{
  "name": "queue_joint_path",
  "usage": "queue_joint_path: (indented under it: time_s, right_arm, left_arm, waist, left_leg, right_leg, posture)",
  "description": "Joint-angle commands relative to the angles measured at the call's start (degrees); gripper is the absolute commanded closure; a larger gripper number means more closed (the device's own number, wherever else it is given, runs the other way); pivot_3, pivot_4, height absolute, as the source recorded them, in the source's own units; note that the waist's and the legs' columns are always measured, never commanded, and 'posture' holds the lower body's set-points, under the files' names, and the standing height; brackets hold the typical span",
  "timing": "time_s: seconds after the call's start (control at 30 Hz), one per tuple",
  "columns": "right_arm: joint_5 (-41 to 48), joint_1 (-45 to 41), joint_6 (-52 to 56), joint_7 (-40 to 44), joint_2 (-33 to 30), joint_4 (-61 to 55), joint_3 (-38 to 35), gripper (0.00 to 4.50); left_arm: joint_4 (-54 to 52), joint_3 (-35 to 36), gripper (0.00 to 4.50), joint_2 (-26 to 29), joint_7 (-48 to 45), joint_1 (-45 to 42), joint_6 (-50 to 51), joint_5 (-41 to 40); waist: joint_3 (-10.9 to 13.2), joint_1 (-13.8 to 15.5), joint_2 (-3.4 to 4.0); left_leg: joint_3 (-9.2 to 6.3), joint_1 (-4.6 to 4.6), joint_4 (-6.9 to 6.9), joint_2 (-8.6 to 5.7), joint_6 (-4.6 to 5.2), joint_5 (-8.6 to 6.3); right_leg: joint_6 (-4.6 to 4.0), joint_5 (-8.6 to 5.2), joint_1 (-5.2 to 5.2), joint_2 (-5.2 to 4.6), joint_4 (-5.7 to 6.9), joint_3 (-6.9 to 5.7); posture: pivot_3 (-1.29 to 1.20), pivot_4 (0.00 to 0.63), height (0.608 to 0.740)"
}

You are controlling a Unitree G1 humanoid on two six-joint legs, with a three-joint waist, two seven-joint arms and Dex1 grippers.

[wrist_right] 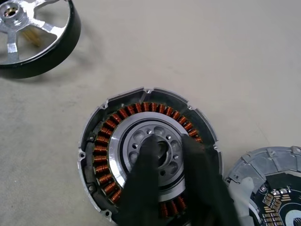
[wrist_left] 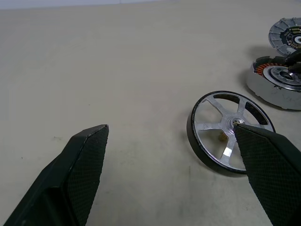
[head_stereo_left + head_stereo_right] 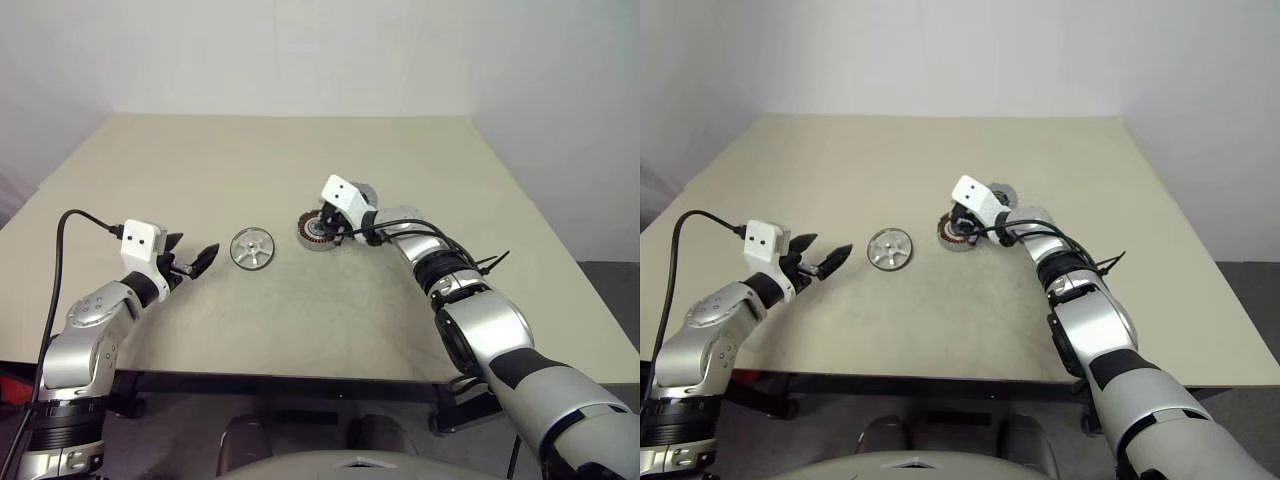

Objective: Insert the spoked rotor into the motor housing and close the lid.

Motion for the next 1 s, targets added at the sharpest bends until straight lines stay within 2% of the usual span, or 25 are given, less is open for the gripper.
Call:
queue_joint_path:
  time_s: [0.03, 0.7, 1.0]
  right_arm:
    - [0.51, -2.15, -0.23, -0.99, 0.01, -0.32, -1.07, 4.48]
    - [-1.50, 0.77, 0.66, -2.96, 3.29, 1.57, 0.27, 4.48]
    - [0.07, -1.57, -0.44, -2.70, 1.07, -1.03, -1.69, 4.48]
  left_arm:
    - [-1.35, 0.69, 0.00, 0.43, -0.09, -0.96, -1.06, 0.08]
    - [-1.47, 1.08, 0.00, 0.55, 0.10, -0.67, -1.17, 0.40]
    - [-1.42, 0.87, 0.00, 0.28, 0.18, -0.71, -1.14, 0.38]
  waist:
    - [0.00, -0.02, 0.00]
    - [0.00, -0.07, 0.00]
    - [0.01, -0.03, 0.01]
  left_leg:
    - [0.00, 0.00, 0.00, 0.00, 0.00, 0.00]
    - [0.00, 0.04, 0.00, 0.00, 0.00, 0.00]
    - [0.00, 0.05, 0.00, 0.01, -0.02, 0.01]
  right_leg:
    - [0.00, 0.00, 0.00, 0.00, 0.00, 0.00]
    - [0.00, 0.00, 0.01, 0.00, 0.04, 0.00]
    - [-0.02, -0.01, 0.01, 0.00, 0.10, 0.01]
  posture:
    - [0.00, 0.000, 0.740]
    - [0.00, 0.000, 0.740]
    - [0.00, 0.000, 0.740]
